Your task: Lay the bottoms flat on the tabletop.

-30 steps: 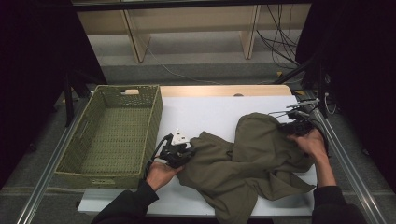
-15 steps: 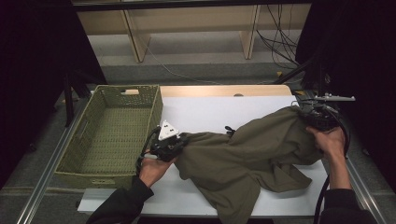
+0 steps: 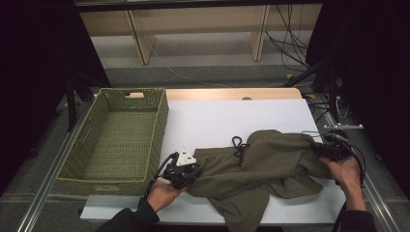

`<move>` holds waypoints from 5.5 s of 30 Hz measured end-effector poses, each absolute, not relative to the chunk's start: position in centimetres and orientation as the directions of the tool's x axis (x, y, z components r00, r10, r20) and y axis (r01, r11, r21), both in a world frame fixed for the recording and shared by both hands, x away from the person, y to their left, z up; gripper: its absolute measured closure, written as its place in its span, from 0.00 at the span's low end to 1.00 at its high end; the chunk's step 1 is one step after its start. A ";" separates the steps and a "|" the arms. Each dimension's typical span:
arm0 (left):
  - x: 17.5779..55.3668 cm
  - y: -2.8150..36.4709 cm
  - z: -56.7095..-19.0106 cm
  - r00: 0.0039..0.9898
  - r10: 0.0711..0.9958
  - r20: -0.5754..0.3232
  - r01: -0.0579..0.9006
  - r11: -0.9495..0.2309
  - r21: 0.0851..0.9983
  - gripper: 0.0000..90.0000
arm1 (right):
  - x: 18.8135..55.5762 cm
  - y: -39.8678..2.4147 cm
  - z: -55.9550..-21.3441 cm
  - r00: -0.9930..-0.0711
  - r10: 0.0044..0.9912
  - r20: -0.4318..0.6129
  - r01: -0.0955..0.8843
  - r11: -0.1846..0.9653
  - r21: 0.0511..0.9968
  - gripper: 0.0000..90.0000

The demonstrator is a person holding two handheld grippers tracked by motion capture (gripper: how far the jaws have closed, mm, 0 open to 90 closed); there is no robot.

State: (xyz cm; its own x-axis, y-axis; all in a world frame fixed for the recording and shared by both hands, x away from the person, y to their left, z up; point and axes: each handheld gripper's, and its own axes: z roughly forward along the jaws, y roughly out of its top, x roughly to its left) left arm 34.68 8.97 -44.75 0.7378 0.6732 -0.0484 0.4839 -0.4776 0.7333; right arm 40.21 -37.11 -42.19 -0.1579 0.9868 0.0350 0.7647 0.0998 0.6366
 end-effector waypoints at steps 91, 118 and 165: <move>38.6 8.3 -45.3 0.680 0.729 -0.083 0.567 -0.450 0.690 0.78 | 37.6 -36.0 -41.6 -0.250 0.965 0.078 0.767 0.148 0.624 0.54; 41.6 8.1 -46.8 0.581 0.807 -0.105 0.694 -0.424 0.582 0.40 | 43.6 -33.7 -43.3 -0.318 0.946 0.065 0.829 0.244 0.504 0.36; 41.1 11.3 -39.4 0.590 0.805 -0.061 0.518 -0.320 0.793 0.97 | 41.6 -32.3 -36.4 -0.374 0.927 -0.005 0.597 0.245 0.764 0.98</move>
State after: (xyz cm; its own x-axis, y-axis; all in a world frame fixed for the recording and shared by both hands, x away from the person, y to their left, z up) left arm 41.06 11.27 -39.42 0.5899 0.8052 -0.0609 0.5181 -0.3196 0.7933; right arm 41.58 -32.30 -36.44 -0.3741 0.9274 -0.0046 0.5971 0.2446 0.7639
